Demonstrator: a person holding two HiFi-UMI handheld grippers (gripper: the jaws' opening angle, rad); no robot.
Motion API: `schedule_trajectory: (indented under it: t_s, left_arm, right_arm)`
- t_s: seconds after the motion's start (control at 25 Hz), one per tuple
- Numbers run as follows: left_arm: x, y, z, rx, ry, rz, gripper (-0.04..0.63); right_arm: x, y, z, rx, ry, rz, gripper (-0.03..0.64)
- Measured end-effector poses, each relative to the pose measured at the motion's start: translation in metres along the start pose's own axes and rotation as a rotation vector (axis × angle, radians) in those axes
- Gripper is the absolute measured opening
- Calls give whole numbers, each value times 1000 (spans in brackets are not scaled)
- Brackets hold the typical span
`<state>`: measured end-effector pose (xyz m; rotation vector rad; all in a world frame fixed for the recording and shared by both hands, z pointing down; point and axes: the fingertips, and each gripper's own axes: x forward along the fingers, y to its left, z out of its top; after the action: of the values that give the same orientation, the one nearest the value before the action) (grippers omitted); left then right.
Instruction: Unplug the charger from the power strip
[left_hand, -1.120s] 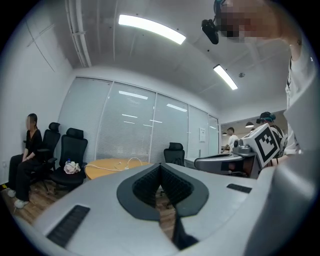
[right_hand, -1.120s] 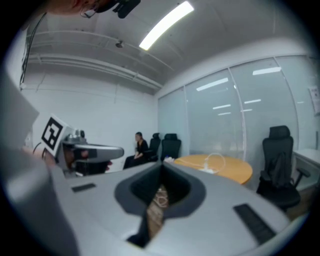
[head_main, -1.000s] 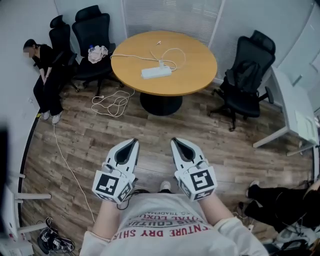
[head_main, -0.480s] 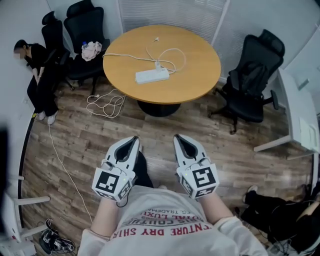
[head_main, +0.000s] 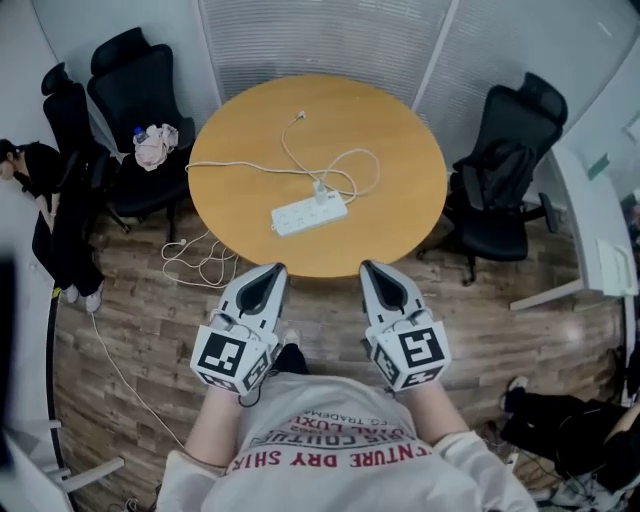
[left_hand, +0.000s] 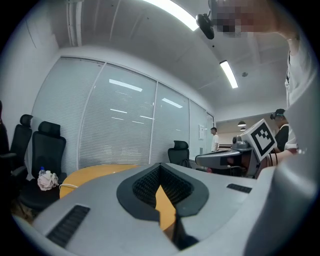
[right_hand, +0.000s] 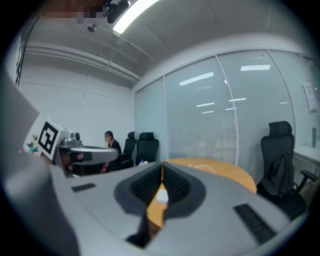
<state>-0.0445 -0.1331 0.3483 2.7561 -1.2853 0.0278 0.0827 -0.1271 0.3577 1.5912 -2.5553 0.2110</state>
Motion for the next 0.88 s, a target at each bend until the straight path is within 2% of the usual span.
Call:
schedule_trajectory:
  t_s: [0.24, 0.48, 0.64, 0.88]
  left_arm:
    - [56, 85, 19, 37, 3, -63, 29]
    - [90, 136, 0, -3, 55, -89, 29]
    - [115, 156, -19, -29, 85, -74, 29]
    - [149, 174, -49, -48, 104, -58, 29]
  right_arm:
    - [92, -18, 12, 39, 10, -76, 28]
    - [149, -42, -4, 64, 91, -133, 28]
    - [180, -60, -23, 72, 170, -127, 29]
    - [226, -79, -63, 29, 293, -62, 29]
